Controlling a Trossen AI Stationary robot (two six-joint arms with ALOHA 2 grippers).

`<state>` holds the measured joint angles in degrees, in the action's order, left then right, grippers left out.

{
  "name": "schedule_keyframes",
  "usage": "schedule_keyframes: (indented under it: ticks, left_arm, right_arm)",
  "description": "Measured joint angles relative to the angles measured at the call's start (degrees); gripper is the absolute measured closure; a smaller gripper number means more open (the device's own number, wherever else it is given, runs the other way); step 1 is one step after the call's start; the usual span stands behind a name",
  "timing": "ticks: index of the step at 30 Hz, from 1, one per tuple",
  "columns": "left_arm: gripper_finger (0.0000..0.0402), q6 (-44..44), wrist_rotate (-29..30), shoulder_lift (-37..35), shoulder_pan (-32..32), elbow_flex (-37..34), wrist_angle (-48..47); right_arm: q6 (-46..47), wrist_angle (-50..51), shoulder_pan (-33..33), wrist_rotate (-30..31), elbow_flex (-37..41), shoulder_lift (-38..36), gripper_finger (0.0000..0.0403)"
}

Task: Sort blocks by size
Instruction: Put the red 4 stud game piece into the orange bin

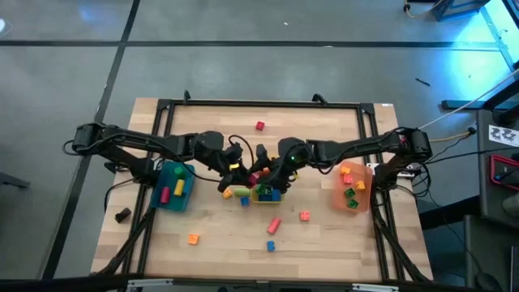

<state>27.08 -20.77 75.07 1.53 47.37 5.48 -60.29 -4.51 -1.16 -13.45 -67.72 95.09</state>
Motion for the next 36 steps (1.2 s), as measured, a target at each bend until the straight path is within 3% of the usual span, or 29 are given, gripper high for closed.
schedule_keyframes:
  ticks: [24,33,36]
  left_arm:
    - [0.0276,-2.20,3.04,0.04,-0.04,-0.13,0.11]
    - [0.0276,-3.07,3.19,0.04,-0.06,-0.13,0.04]
    - [0.0276,-1.97,5.37,0.04,-0.16,-0.13,-0.35]
  right_arm:
    - [1.80,1.31,0.06,-6.34,-0.12,0.79,0.0213]
    - [1.50,0.97,0.06,-6.08,-0.16,0.79,0.0304]
    - [1.46,1.30,0.06,-5.56,-0.16,0.79,0.0306]
